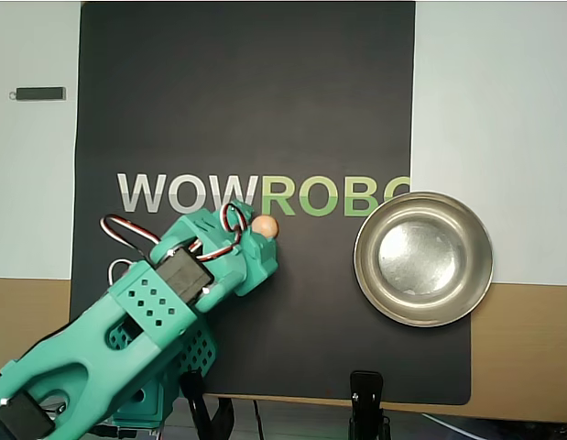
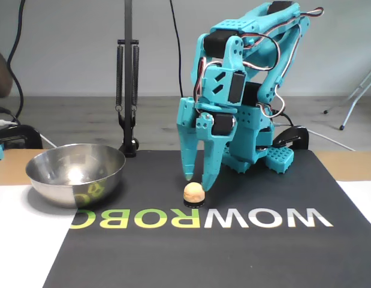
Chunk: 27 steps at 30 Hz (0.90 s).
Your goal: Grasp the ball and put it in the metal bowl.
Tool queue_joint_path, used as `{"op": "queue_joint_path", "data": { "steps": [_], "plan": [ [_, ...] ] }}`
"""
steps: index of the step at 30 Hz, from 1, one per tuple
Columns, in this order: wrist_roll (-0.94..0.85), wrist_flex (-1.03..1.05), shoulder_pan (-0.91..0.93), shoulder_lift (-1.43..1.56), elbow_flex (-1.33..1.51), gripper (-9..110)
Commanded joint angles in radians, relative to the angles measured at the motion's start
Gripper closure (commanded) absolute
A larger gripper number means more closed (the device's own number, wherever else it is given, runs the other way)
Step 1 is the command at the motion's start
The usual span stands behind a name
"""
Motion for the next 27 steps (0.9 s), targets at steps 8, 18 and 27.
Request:
{"op": "queue_joint_path", "data": {
  "steps": [8,18,27],
  "plan": [
    [-0.003,-0.011,0.000,-0.080,-0.043,43],
    [-0.003,-0.011,0.000,-0.081,-0.044,43],
    [-0.003,-0.044,0.000,-0.083,-0.044,43]
  ]
}}
